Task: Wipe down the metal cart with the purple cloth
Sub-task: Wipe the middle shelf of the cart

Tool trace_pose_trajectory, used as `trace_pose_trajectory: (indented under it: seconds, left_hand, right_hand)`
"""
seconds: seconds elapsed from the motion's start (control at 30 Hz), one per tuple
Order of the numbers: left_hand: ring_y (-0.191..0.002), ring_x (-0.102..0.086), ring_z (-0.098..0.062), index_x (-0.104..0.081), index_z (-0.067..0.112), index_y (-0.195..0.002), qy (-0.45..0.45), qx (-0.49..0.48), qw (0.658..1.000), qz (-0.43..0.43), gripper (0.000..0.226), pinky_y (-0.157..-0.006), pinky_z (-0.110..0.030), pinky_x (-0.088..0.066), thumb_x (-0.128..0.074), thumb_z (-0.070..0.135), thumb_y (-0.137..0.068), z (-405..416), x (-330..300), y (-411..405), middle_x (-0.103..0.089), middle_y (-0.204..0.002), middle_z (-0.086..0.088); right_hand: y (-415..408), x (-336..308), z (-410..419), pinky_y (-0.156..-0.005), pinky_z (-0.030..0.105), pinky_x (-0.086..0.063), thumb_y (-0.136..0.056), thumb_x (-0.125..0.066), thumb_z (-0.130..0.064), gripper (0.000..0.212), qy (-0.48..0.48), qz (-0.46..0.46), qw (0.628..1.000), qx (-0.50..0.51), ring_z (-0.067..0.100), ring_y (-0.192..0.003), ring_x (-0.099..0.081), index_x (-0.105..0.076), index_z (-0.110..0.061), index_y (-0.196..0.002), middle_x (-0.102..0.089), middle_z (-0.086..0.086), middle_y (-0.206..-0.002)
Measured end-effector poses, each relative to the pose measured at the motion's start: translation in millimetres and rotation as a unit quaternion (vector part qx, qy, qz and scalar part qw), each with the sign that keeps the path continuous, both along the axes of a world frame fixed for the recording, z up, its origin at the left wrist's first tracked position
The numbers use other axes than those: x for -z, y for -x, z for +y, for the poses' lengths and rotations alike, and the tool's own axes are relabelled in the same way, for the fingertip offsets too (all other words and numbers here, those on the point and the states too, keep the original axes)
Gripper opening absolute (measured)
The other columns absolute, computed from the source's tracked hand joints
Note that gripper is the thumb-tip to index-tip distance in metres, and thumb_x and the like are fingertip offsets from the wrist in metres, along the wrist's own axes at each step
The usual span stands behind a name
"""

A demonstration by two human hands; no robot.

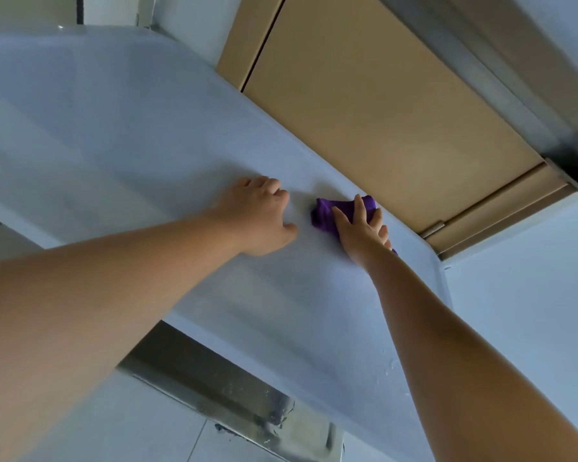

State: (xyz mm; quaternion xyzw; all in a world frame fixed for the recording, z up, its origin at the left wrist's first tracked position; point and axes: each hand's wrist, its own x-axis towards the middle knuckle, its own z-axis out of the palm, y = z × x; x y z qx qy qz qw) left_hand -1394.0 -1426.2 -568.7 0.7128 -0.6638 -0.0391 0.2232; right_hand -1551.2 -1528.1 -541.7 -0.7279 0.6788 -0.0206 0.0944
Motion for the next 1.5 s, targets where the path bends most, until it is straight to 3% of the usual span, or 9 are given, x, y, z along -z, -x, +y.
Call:
trace_pose_trajectory:
  seconds: [0.93, 1.1, 1.17, 1.2, 1.27, 1.3, 1.37, 1.43, 1.5]
  left_hand:
    - [-0.126, -0.034, -0.026, -0.046, 0.007, -0.120, -0.069, 0.021, 0.997, -0.036, 0.045, -0.102, -0.035, -0.028, -0.037, 0.043, -0.094, 9, -13, 0, -0.042, -0.131, -0.010]
    - [-0.142, -0.014, -0.024, -0.029, 0.013, -0.143, 0.009, 0.064, 0.995, -0.076, 0.051, -0.113, -0.038, -0.013, -0.040, 0.025, -0.095, 22, -19, 7, -0.027, -0.149, -0.009]
    - [-0.139, -0.022, -0.023, -0.036, 0.014, -0.139, 0.021, 0.072, 0.995, -0.058, 0.045, -0.113, -0.039, -0.014, -0.039, 0.022, -0.095, 42, -25, 22, -0.032, -0.146, -0.007]
    - [-0.132, -0.033, -0.024, -0.044, 0.013, -0.132, 0.010, 0.077, 0.997, -0.019, 0.039, -0.110, -0.039, -0.022, -0.037, 0.024, -0.096, 53, -25, 33, -0.041, -0.140, -0.008]
    - [-0.108, -0.051, -0.024, -0.053, 0.012, -0.112, -0.023, 0.107, 0.989, 0.097, 0.038, -0.096, -0.040, -0.039, -0.028, 0.035, -0.096, 73, -23, 54, -0.055, -0.119, -0.008]
    - [-0.102, -0.054, -0.023, -0.053, 0.013, -0.110, -0.034, 0.122, 0.980, 0.153, 0.042, -0.091, -0.040, -0.043, -0.023, 0.040, -0.095, 82, -20, 62, -0.058, -0.112, -0.007]
    - [-0.111, -0.052, -0.024, -0.050, 0.015, -0.121, -0.045, 0.127, 0.970, 0.201, 0.039, -0.096, -0.039, -0.041, -0.027, 0.035, -0.096, 89, -14, 69, -0.057, -0.120, -0.006]
    - [-0.130, -0.037, -0.023, -0.032, 0.017, -0.141, -0.073, 0.131, 0.966, 0.213, 0.047, -0.108, -0.035, -0.029, -0.035, 0.022, -0.095, 92, -15, 68, -0.041, -0.142, -0.005]
    - [-0.136, -0.027, -0.019, -0.016, 0.022, -0.149, -0.092, 0.156, 0.962, 0.202, 0.065, -0.112, -0.032, -0.022, -0.036, 0.023, -0.087, 94, -18, 64, -0.031, -0.150, -0.002]
  right_hand:
    - [52, -3, 169, -0.115, 0.042, -0.001, -0.091, -0.022, -0.063, 0.063, -0.024, 0.045, 0.985, -0.167, 0.025, -0.144, 0.005, 0.011, -0.049, -0.143, 0.013, -0.005, -0.156]
    - [42, -8, 173, -0.115, 0.044, -0.002, -0.093, -0.028, -0.058, 0.061, -0.033, 0.044, 0.986, -0.160, 0.027, -0.144, 0.002, 0.000, -0.045, -0.145, 0.005, -0.002, -0.157]
    - [39, -22, 169, -0.115, 0.043, -0.010, -0.092, -0.036, -0.054, 0.049, -0.077, -0.020, 0.986, -0.143, 0.026, -0.141, -0.010, -0.023, -0.050, -0.139, -0.011, -0.004, -0.155]
    - [38, -32, 165, -0.112, 0.043, -0.018, -0.093, -0.039, -0.051, 0.034, -0.109, -0.094, 0.981, -0.132, 0.025, -0.136, -0.023, -0.039, -0.053, -0.127, -0.025, -0.003, -0.150]
    - [30, -44, 159, -0.099, 0.038, -0.035, -0.092, -0.046, -0.045, 0.018, -0.133, -0.289, 0.946, -0.057, 0.021, -0.113, -0.048, -0.055, -0.041, -0.107, -0.051, 0.000, -0.127]
    - [27, -42, 155, -0.097, 0.038, -0.037, -0.090, -0.048, -0.044, 0.026, -0.110, -0.341, 0.934, -0.009, 0.021, -0.106, -0.052, -0.054, -0.031, -0.112, -0.056, 0.000, -0.115]
    - [20, -28, 156, -0.106, 0.043, -0.029, -0.089, -0.047, -0.043, 0.043, -0.016, -0.278, 0.960, 0.032, 0.026, -0.111, -0.051, -0.043, -0.021, -0.126, -0.057, 0.000, -0.107]
    - [17, -11, 166, -0.110, 0.040, -0.019, -0.091, -0.044, -0.044, 0.046, 0.060, -0.219, 0.973, 0.027, 0.025, -0.121, -0.043, -0.040, -0.021, -0.130, -0.056, 0.001, -0.121]
    - [22, 1, 176, -0.111, 0.035, -0.017, -0.093, -0.042, -0.046, 0.052, 0.095, -0.181, 0.979, -0.019, 0.022, -0.129, -0.035, -0.034, -0.021, -0.138, -0.047, -0.001, -0.136]
